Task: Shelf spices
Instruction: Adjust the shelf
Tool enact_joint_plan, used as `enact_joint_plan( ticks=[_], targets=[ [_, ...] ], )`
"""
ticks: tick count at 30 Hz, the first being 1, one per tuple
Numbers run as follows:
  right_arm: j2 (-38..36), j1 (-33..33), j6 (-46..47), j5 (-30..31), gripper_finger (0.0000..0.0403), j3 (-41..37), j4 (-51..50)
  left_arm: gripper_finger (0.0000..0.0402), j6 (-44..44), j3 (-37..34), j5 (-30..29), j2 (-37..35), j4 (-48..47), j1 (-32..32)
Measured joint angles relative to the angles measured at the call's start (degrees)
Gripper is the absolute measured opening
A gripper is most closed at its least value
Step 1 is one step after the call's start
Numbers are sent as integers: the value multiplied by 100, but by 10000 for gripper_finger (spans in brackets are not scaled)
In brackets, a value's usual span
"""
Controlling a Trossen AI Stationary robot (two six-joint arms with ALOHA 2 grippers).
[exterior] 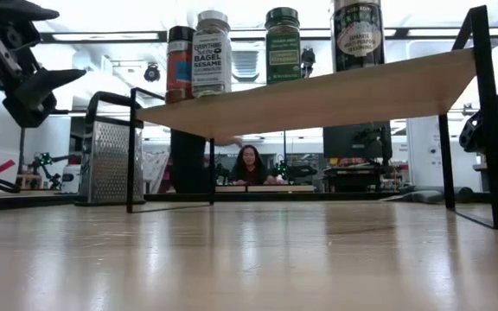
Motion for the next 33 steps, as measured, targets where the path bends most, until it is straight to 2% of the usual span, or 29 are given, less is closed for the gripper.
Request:
enact_joint_plan(
  ticks=[5, 10, 18, 20, 23, 29, 31, 33],
  targets=[
    [0, 1, 126, 58, 73, 2, 2, 295, -26, 0, 172, 83, -7, 0],
    [0, -1, 554, 1038, 73, 5, 9, 295, -93, 0, 473, 172, -32, -1],
    [243, -9, -47, 1062, 73, 613, -13, 295, -102, 116, 620, 180, -221, 2],
    [443, -9, -249, 1060, 73, 863, -17, 295, 6, 414, 625, 199, -637, 0],
    [859, -9, -332, 1055, 73, 1173, -55, 295, 113, 1050, 626, 243, -1774, 0],
    [2060, -9, 47, 1055, 73, 1770, -55, 295, 95, 2470, 481, 602, -3819, 0],
    [2532, -9, 157, 1303, 73, 1986, -52, 295, 104, 2871, 248, 790, -4342, 0],
    [3006, -9, 219, 1851, 73, 2192, -58, 295, 54, 3231, 14, 984, -4834, 2]
  ],
)
